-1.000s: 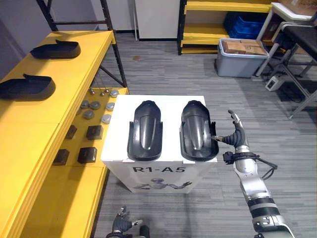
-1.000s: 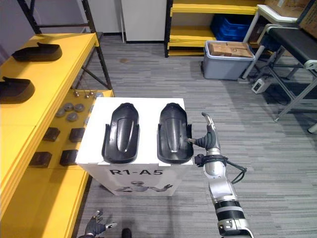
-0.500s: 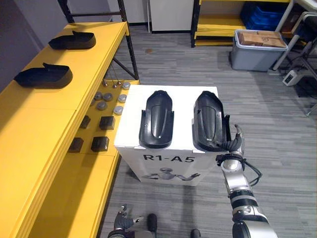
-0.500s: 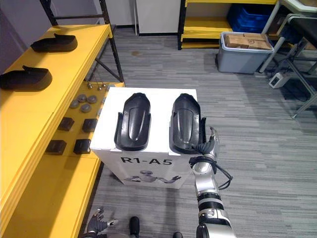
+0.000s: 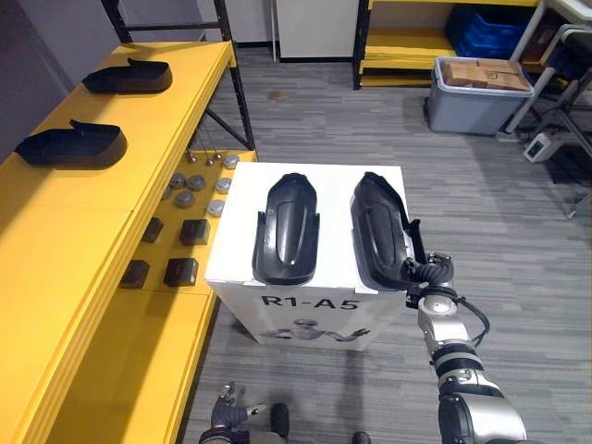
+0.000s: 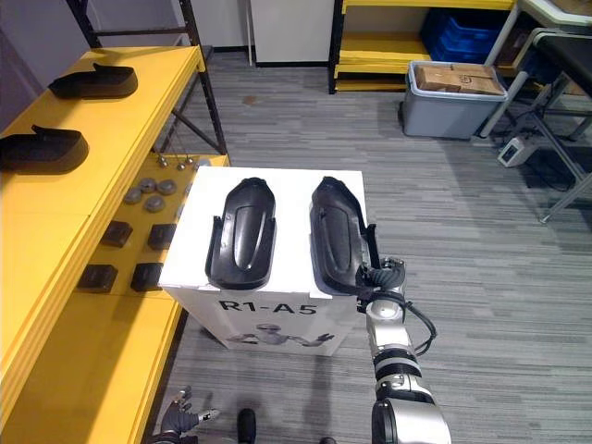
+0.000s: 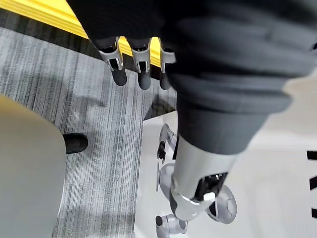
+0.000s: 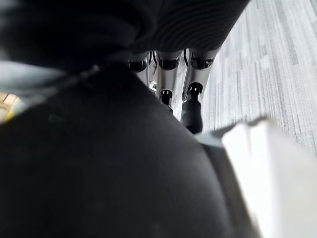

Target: Walk over and take plastic housings, then place them on the shelf

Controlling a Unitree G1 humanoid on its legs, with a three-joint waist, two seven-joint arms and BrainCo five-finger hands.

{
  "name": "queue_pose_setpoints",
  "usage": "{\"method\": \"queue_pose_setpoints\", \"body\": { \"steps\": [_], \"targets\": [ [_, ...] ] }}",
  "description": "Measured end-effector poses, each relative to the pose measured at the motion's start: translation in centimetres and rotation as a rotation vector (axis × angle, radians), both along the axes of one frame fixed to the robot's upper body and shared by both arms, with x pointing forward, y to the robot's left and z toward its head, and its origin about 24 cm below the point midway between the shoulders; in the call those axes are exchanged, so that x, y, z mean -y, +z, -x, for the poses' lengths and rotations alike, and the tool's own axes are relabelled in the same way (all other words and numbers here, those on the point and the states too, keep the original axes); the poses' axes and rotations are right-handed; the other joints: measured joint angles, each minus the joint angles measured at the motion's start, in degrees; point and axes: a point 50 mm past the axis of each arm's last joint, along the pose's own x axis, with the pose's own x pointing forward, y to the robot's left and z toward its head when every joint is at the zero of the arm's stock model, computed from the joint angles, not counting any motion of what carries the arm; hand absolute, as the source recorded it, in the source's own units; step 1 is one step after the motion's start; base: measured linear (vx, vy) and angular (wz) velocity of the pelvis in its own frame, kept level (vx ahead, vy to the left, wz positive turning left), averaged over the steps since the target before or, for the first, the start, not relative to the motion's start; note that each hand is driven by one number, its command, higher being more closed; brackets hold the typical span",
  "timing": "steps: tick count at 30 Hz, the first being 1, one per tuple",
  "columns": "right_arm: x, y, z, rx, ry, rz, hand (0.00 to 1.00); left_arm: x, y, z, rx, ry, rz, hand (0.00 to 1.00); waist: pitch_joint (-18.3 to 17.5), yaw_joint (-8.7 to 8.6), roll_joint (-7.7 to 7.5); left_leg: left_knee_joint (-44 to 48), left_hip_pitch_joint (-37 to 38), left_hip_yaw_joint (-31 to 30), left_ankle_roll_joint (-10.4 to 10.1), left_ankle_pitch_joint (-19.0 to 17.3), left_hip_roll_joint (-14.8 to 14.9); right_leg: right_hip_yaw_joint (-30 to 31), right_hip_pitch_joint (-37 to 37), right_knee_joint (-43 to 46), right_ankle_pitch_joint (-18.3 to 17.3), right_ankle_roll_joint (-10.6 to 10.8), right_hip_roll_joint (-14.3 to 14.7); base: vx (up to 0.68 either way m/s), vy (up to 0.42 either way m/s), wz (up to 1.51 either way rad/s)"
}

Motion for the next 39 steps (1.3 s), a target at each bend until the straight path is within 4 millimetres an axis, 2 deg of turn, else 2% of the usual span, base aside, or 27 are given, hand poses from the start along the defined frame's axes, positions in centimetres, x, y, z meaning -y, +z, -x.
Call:
{"method": "queue_pose_setpoints", "body": {
  "steps": [4,9,15,20,23,28,31,34,39],
  "targets": [
    [-0.9,0.0,0.3,0.013,0.068,0.002,1.00,-0.1,0.0,-0.1,0.000,-0.001,-0.004,0.00,0.1,-0.03,-0.22,0.0,0.7,0.7,0.0,-0.5,0.0,0.3,0.5,-0.4,0.0,0.0,-0.1,0.00,-0.002,-0.08],
    [-0.7,0.5,1.5,0.068,0.059,0.009,1.00,-0.2,0.2,-0.2,0.011,0.002,-0.004,0.00,0.2,0.05,-0.39,0.1,0.4,0.6,0.0,-0.7,-0.1,0.2,0.6,-0.9,0.0,0.0,-0.1,0.02,-0.002,0.00],
    [0.1,2.3,3.5,0.176,0.012,0.103,1.00,-1.3,2.0,-1.8,0.129,0.063,-0.019,0.00,0.2,-0.64,-0.38,0.3,0.4,-0.6,0.0,-0.7,-0.1,-0.2,1.4,-0.8,0.0,0.0,0.0,0.03,-0.015,0.08],
    [1.3,5.7,4.9,0.327,-0.066,0.193,1.00,-2.6,5.2,-3.4,0.307,0.128,-0.051,0.00,0.1,-0.68,-0.38,0.3,0.7,-0.6,0.0,-0.7,0.0,0.0,1.3,-0.8,0.0,0.1,0.0,-0.02,-0.005,-0.02],
    [1.0,7.1,5.2,0.391,-0.088,0.203,1.00,-3.5,7.2,-4.0,0.410,0.206,-0.071,0.00,0.1,-1.21,-0.39,0.3,0.7,-0.7,0.0,-0.7,0.0,0.0,1.0,-0.8,-0.1,0.2,-0.1,-0.07,-0.002,-0.02],
    [-0.3,8.9,6.1,0.487,-0.077,0.250,1.00,-3.9,12.4,-5.8,0.675,0.275,-0.083,0.00,-0.6,-1.58,-0.66,0.3,0.8,-0.8,0.1,-0.6,-0.3,-0.1,1.0,-0.6,-0.1,0.2,-0.3,-0.02,0.000,0.01],
    [-1.8,9.6,6.1,0.527,-0.030,0.269,1.00,-2.8,15.6,-7.0,0.837,0.246,-0.045,0.00,-1.2,-1.93,-0.94,0.3,0.9,-0.9,0.2,-0.6,-0.4,-0.2,1.3,-0.6,-0.1,0.2,-0.5,0.00,0.000,0.00],
    [-3.1,10.3,6.1,0.563,0.022,0.278,1.00,-1.0,17.3,-7.9,0.930,0.190,0.018,0.00,-1.6,-2.03,-0.92,0.3,1.3,-0.9,0.2,-0.5,-0.5,-0.2,1.7,-0.6,-0.2,0.3,-0.5,0.00,0.000,0.00],
    [-6.8,11.0,6.1,0.624,0.177,0.287,1.00,4.9,19.6,-9.8,1.026,-0.006,0.221,0.00,-3.1,-2.23,-0.89,0.3,1.7,-1.0,0.3,-0.4,-0.4,-0.3,1.6,0.3,-0.3,0.5,-0.5,-0.01,-0.003,0.00]
  ]
}}
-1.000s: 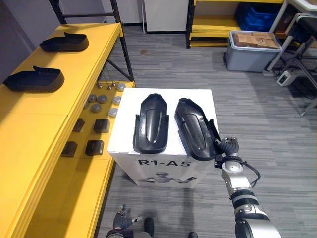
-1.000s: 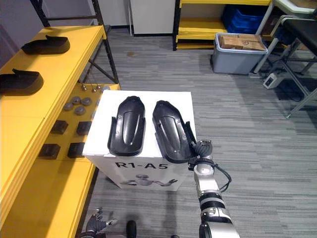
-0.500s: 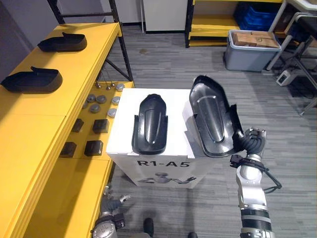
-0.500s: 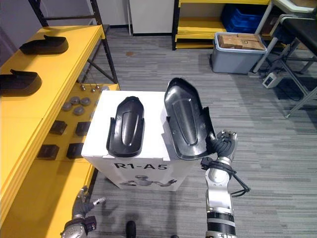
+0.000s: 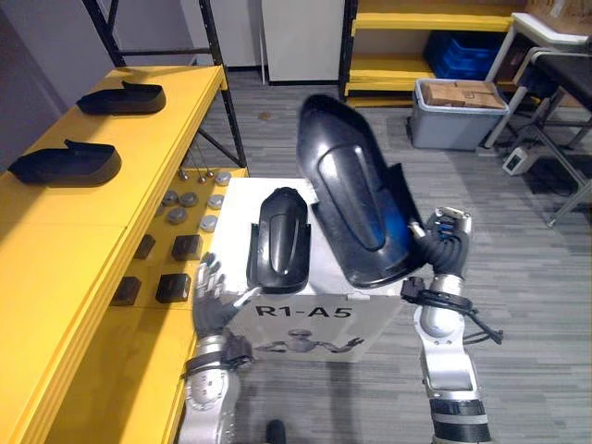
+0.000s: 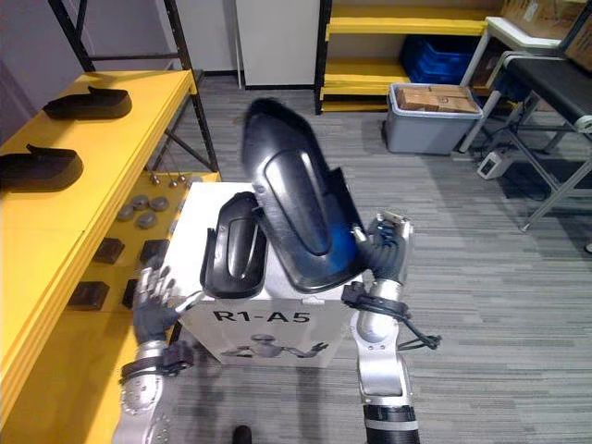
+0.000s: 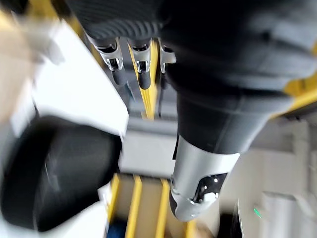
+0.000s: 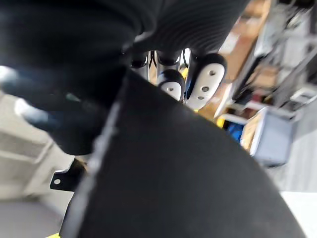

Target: Walk over and take plastic housings, then place them on the shelf

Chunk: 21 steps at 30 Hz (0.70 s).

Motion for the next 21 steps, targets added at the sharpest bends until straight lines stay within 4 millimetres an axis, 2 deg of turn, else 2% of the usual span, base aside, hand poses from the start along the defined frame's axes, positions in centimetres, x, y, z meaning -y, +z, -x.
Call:
{"method": "queue_pose_setpoints", "body": {
  "steps": [2,8,14,15,21],
  "targets": [
    [-1.2,0.0,0.0,0.000,0.042,0.012,1.00,2.0,0.7,-0.5,0.031,-0.086,0.018,0.00,-0.5,-0.15,0.01,0.0,0.0,0.0,0.1,0.2,-0.1,0.0,0.0,0.1,0.0,0.0,-0.1,-0.04,-0.003,0.00],
    [-3.9,0.1,0.2,0.011,0.144,0.036,1.00,4.8,0.7,-1.4,0.019,-0.226,0.082,0.00,-0.7,-1.43,0.04,0.0,0.5,0.3,0.3,0.8,-0.1,0.2,-0.2,1.0,0.0,0.0,0.0,-0.05,-0.002,-0.02],
    [-4.7,0.1,0.4,0.016,0.172,0.063,1.00,5.3,-0.1,-1.6,-0.035,-0.260,0.154,0.00,-2.5,-2.34,0.02,0.0,-0.2,0.4,0.4,1.1,0.0,0.5,-1.3,1.3,0.1,0.0,0.0,-0.04,0.003,-0.02],
    [-4.8,0.1,0.4,0.017,0.177,0.064,1.00,5.4,-0.1,-1.6,-0.041,-0.261,0.167,1.00,-2.7,-2.46,0.03,0.0,-0.2,0.4,0.4,1.2,0.0,0.5,-1.3,1.3,0.1,0.0,0.0,0.00,0.000,0.00],
    [-4.9,-1.1,0.9,-0.016,0.200,0.105,1.00,5.4,-0.5,-1.5,-0.082,-0.261,0.217,1.00,-4.0,-2.65,0.02,0.0,-0.2,0.6,0.3,1.2,0.2,0.6,-1.3,1.3,0.2,-0.1,0.2,0.00,0.000,0.00]
  ]
}}
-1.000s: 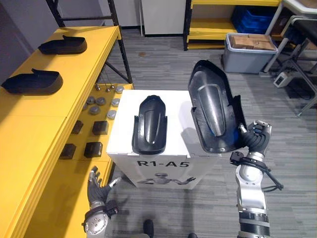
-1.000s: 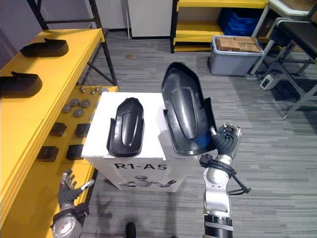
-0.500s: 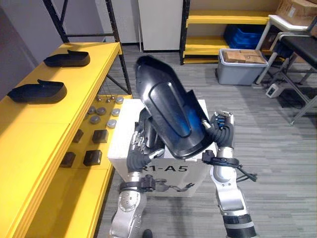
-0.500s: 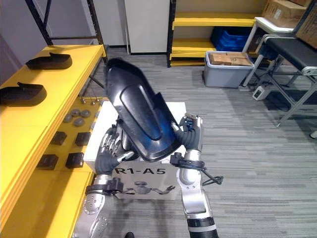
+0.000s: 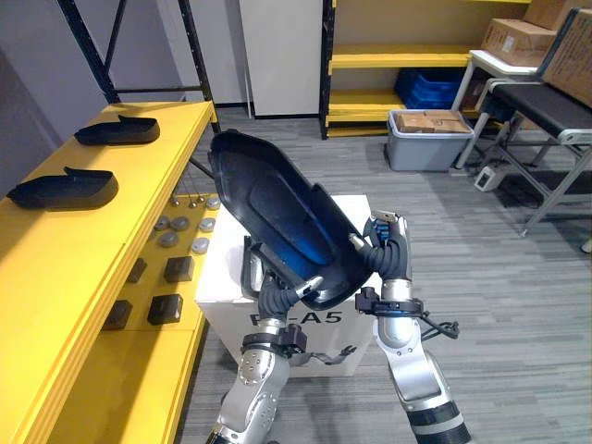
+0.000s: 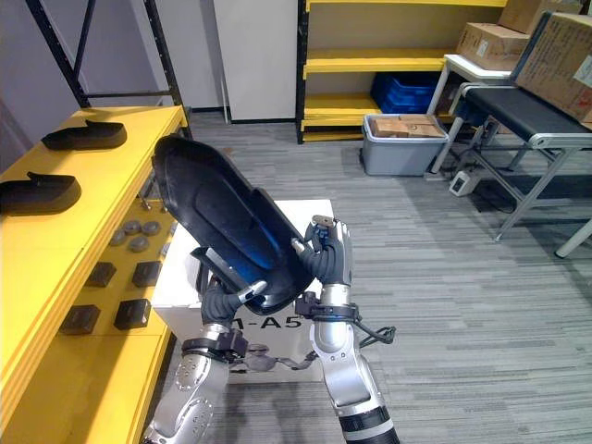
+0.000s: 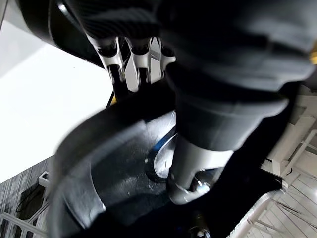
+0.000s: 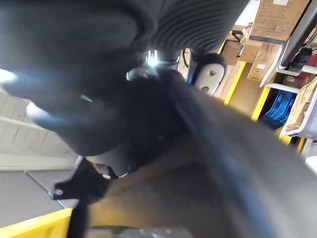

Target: Walk over and take plastic housings, then place them on the shelf

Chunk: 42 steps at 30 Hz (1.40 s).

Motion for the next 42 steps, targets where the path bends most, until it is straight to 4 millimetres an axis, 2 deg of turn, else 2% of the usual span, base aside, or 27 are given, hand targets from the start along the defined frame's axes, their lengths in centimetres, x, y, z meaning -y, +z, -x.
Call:
{"method": "queue_pose_setpoints", "body": {
  "steps": [1,4,9,11,15,18,23,26,31,32,34,36,38,39,41,42],
  "targets": [
    [0.1,-0.2,0.0,-0.008,-0.001,0.008,0.00,0.0,0.0,0.0,-0.003,0.000,0.005,1.00,-0.1,-0.02,-0.01,0.0,0.0,0.0,0.0,0.0,0.0,0.0,0.0,0.0,0.0,0.0,0.0,0.00,0.000,0.00],
    [0.1,-1.3,0.5,-0.040,0.017,0.041,0.00,-0.3,-0.1,-0.5,-0.020,0.028,0.005,1.00,-0.4,-0.12,-0.01,0.0,0.0,0.1,0.0,0.0,0.0,0.1,0.0,0.0,0.1,-0.1,0.1,0.00,0.000,0.00],
    [-0.9,-2.9,1.6,-0.088,0.108,0.073,0.00,-1.3,-0.2,-1.0,-0.033,0.061,-0.026,1.00,-0.7,-0.51,-0.05,0.0,0.0,0.1,-0.1,0.1,0.1,0.1,0.0,0.0,0.1,-0.2,0.1,0.00,0.000,0.00],
    [-0.6,-3.7,2.0,-0.127,0.107,0.079,0.00,-1.6,-0.2,-1.0,-0.021,0.067,-0.062,1.00,-0.7,-0.26,-0.05,0.0,0.0,0.0,-0.1,0.2,0.1,0.0,0.0,0.0,0.1,-0.2,0.1,0.00,0.000,0.00],
    [0.1,-4.1,1.9,-0.164,0.113,0.044,0.00,-1.7,0.1,-1.1,0.011,0.076,-0.134,1.00,-0.7,-0.17,-0.05,0.0,0.1,-0.2,-0.1,0.3,0.1,-0.1,0.1,0.1,0.2,-0.2,0.1,0.00,0.000,0.00],
    [1.0,-3.5,1.8,-0.158,0.124,-0.021,0.00,-1.8,0.7,-1.3,0.056,0.094,-0.183,1.00,-0.7,-0.02,-0.05,0.0,0.1,-0.2,-0.1,0.3,0.1,-0.1,0.1,0.2,0.2,-0.2,0.1,0.00,0.000,0.00],
    [3.8,0.5,2.3,0.016,0.090,-0.171,0.00,-2.2,1.0,-1.3,0.087,0.123,-0.236,1.00,-0.7,0.04,-0.07,0.0,0.1,-0.2,-0.1,0.3,0.1,-0.1,0.1,0.3,0.2,-0.1,0.1,0.00,0.000,0.00],
    [7.9,3.3,3.2,0.187,-0.012,-0.292,0.00,-3.7,-0.2,-0.6,0.036,0.169,-0.264,1.00,-0.7,-0.18,-0.09,0.0,0.1,-0.1,-0.1,0.3,0.2,-0.1,0.1,0.3,0.2,-0.1,0.2,0.00,0.000,0.00],
    [12.4,4.0,4.5,0.291,-0.129,-0.443,0.00,-5.8,-1.7,0.4,-0.045,0.241,-0.286,1.00,-0.7,-0.52,-0.09,-0.2,0.1,-0.1,-0.2,0.3,0.2,-0.1,0.0,0.3,0.1,-0.1,0.3,0.00,0.000,0.00],
    [13.9,3.4,5.1,0.298,-0.178,-0.486,0.00,-6.3,-2.0,0.7,-0.062,0.261,-0.288,1.00,-0.7,-0.55,-0.14,-0.2,0.1,-0.2,-0.2,0.2,0.2,-0.1,0.0,0.3,0.1,-0.1,0.2,0.00,0.000,0.00],
    [15.4,1.9,5.4,0.252,-0.256,-0.509,0.00,-6.8,-2.1,0.8,-0.072,0.279,-0.289,1.00,-0.6,-0.57,-0.18,-0.2,0.0,-0.2,-0.2,0.2,0.2,-0.1,0.0,0.3,0.1,-0.1,0.2,0.00,0.000,0.00],
    [17.1,-1.3,6.1,0.130,-0.365,-0.534,0.00,-7.2,-2.1,1.2,-0.074,0.296,-0.289,1.00,-0.6,-0.57,-0.19,-0.2,-0.2,-0.2,-0.2,0.2,0.2,-0.2,-0.2,0.2,0.1,-0.1,0.2,0.00,0.000,0.00],
    [18.5,-6.5,7.7,-0.088,-0.501,-0.581,0.00,-7.7,-1.9,1.9,-0.070,0.319,-0.288,1.00,-0.6,-0.54,-0.15,-0.2,-0.4,-0.3,-0.3,0.1,0.3,-0.2,-0.2,0.0,0.1,-0.1,0.2,0.00,0.000,0.00],
    [18.6,-7.8,8.3,-0.141,-0.530,-0.595,0.00,-7.9,-1.8,2.1,-0.070,0.327,-0.288,1.00,-0.6,-0.55,-0.13,-0.2,-0.4,-0.3,-0.4,0.1,0.3,-0.2,-0.2,0.0,0.1,-0.1,0.2,0.00,0.000,0.00],
    [18.6,-12.2,10.6,-0.353,-0.613,-0.635,0.00,-8.5,-1.8,2.8,-0.073,0.351,-0.289,1.00,-0.6,-0.54,-0.09,-0.2,-0.5,-0.3,-0.5,0.0,0.5,-0.3,-0.2,0.0,0.1,-0.1,0.2,0.00,0.000,0.00],
    [18.5,-13.2,11.2,-0.401,-0.629,-0.643,0.00,-8.6,-1.8,3.0,-0.073,0.357,-0.292,1.00,-0.6,-0.54,-0.09,-0.2,-0.5,-0.3,-0.5,0.0,0.5,-0.3,-0.1,0.0,0.1,-0.1,0.2,0.00,0.000,0.00]
  ]
}}
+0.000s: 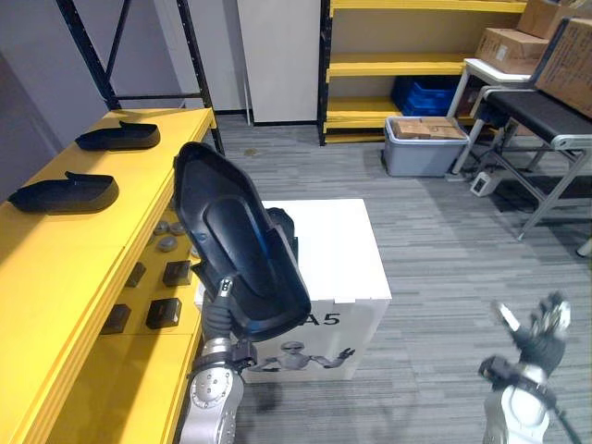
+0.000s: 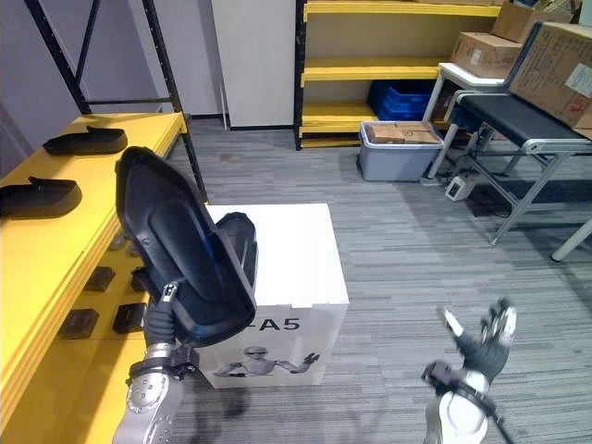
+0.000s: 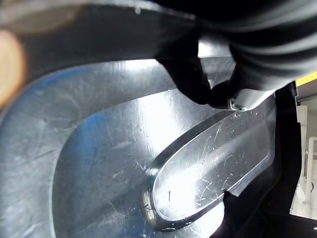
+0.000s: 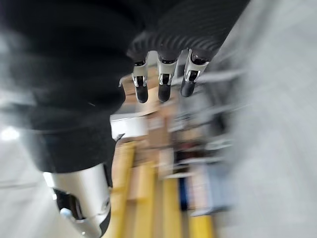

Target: Walk over and take plastic housings, then place them on the shelf

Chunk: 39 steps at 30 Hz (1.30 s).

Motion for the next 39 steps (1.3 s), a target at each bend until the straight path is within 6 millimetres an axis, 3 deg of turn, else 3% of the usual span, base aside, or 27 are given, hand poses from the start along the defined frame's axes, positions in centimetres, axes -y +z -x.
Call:
{"method": "queue_pose_setpoints", "body": {
  "steps": [2,7,12,16,19,20,21,22,23,25,27,30,31,33,34,35,36,39],
  "targets": [
    [-0.9,-3.4,2.0,-0.159,0.014,-0.077,0.00,-0.2,-0.2,0.4,-0.009,0.010,0.004,1.00,0.0,0.05,-0.02,0.0,0.1,0.0,-0.1,0.0,0.1,-0.1,0.1,0.0,0.0,0.1,0.0,0.00,0.000,0.00],
    [-4.1,-8.7,5.0,-0.393,0.101,-0.255,0.00,-0.2,-0.1,0.9,-0.005,0.033,0.018,1.00,0.1,0.86,-0.09,0.0,0.4,-0.1,-0.5,-0.4,0.2,-0.6,0.5,1.3,-0.6,0.1,-0.1,0.00,0.000,0.03],
    [-7.8,-12.1,7.5,-0.573,0.209,-0.419,0.00,-0.1,-0.3,1.2,-0.013,0.034,0.027,1.00,0.3,2.11,-0.19,-0.1,0.7,-1.7,-0.3,-0.7,-0.1,-3.2,1.5,3.1,-2.1,0.4,-0.6,-0.04,-0.016,0.25],
    [-9.1,-12.6,7.0,-0.610,0.284,-0.429,0.00,0.2,-0.3,1.2,-0.010,0.023,0.041,1.00,1.1,3.49,-0.54,0.0,0.0,-4.0,-0.4,-0.5,-1.0,-7.1,1.5,6.1,-4.2,0.6,-1.8,-0.02,-0.028,0.58],
    [-9.9,-12.7,5.8,-0.617,0.345,-0.415,0.00,0.5,0.2,1.1,0.012,0.006,0.043,1.00,2.3,3.57,-1.30,2.0,-3.8,-8.9,0.0,0.3,-2.8,-14.4,1.4,9.2,-6.5,0.7,-3.7,0.00,-0.033,1.34],
    [-9.9,-12.5,5.1,-0.603,0.353,-0.409,0.00,0.8,0.5,1.0,0.028,-0.008,0.045,1.00,3.1,3.52,-1.53,3.4,-6.4,-5.6,2.0,-1.2,-2.8,-19.5,1.6,9.4,-6.5,0.8,-4.7,0.01,-0.018,1.49],
    [-9.9,-12.5,5.0,-0.599,0.355,-0.407,0.00,0.8,0.6,1.0,0.031,-0.011,0.046,1.00,3.3,3.42,-1.63,3.7,-6.9,-4.5,2.5,-1.6,-2.7,-20.6,1.8,9.4,-6.5,0.8,-5.0,0.04,0.021,1.77],
    [-9.9,-12.4,4.5,-0.592,0.359,-0.402,0.00,1.0,0.8,0.8,0.040,-0.024,0.047,1.00,3.8,3.40,-2.22,7.0,-9.1,2.4,4.8,-3.1,-1.6,-24.1,2.3,9.2,-6.6,0.8,-6.6,0.07,0.047,1.45],
    [-9.3,-12.4,4.2,-0.608,0.367,-0.376,0.00,1.4,0.9,0.6,0.048,-0.041,0.050,1.00,4.0,3.80,-1.89,11.5,-11.2,11.8,5.7,-4.6,0.9,-27.0,2.9,9.3,-6.6,0.8,-7.2,0.09,0.058,1.54],
    [-8.6,-12.3,3.5,-0.618,0.374,-0.341,0.00,1.9,0.8,0.3,0.049,-0.061,0.054,1.00,4.4,3.36,-1.36,13.7,-10.5,20.7,5.9,-4.7,2.9,-30.7,6.0,9.6,-7.1,1.6,-8.0,0.15,0.082,1.35],
    [-7.8,-12.4,3.2,-0.645,0.379,-0.312,0.00,2.7,0.8,-0.3,0.053,-0.099,0.057,1.00,4.5,3.36,-1.88,11.4,-9.5,21.0,5.8,-4.7,-0.1,-33.1,7.8,8.4,-7.1,1.7,-10.1,0.17,0.155,1.19],
    [-7.3,-12.3,2.3,-0.650,0.383,-0.297,0.00,3.5,0.9,-0.9,0.062,-0.145,0.051,1.00,4.5,3.35,-2.01,10.2,-9.5,18.4,7.3,-4.6,-4.9,-33.2,8.3,11.5,-6.9,1.5,-14.0,0.19,0.258,0.75],
    [-7.6,-12.4,2.4,-0.661,0.393,-0.294,0.00,3.8,0.9,-1.0,0.064,-0.166,0.043,1.00,4.7,3.23,-2.28,10.4,-8.7,16.7,7.8,-5.0,-6.2,-33.0,8.0,16.3,-6.2,0.7,-15.7,0.24,0.227,0.80],
    [-7.7,-12.7,3.1,-0.694,0.399,-0.296,0.00,4.6,1.0,-1.3,0.067,-0.209,0.031,1.00,4.8,2.63,-1.98,10.6,-6.7,13.0,8.6,-6.1,-7.3,-28.6,4.8,28.2,-2.9,-4.3,-17.6,0.21,0.154,0.99],
    [-8.1,-12.9,3.5,-0.704,0.399,-0.308,0.00,5.0,0.9,-1.6,0.066,-0.226,0.018,1.00,5.0,1.75,-1.83,10.7,-5.3,9.7,8.6,-6.7,-7.4,-20.0,1.5,34.7,-4.3,-3.2,-15.3,0.17,0.083,0.98],
    [-8.2,-12.9,3.7,-0.707,0.399,-0.314,0.00,5.1,0.9,-1.7,0.066,-0.232,0.014,1.00,5.1,1.31,-1.80,10.7,-4.8,8.2,8.6,-6.9,-7.4,-15.7,-0.1,36.5,-5.6,-2.2,-13.1,0.22,0.065,1.24],
    [-8.4,-13.0,4.0,-0.710,0.399,-0.322,0.00,5.3,0.8,-2.1,0.065,-0.238,0.010,1.00,5.1,1.27,-1.86,10.5,-3.4,5.9,8.4,-7.5,-7.5,-6.6,-4.4,38.6,-9.1,-0.6,-8.7,0.17,0.027,0.85],
    [-9.1,-12.9,4.0,-0.685,0.393,-0.340,0.00,5.4,1.2,-2.4,0.081,-0.242,0.004,1.00,5.5,1.24,-2.17,12.1,-1.6,2.4,7.9,-9.1,-8.1,2.5,-10.5,35.8,-11.5,1.2,-3.4,0.18,-0.026,0.81]
  ]
}}
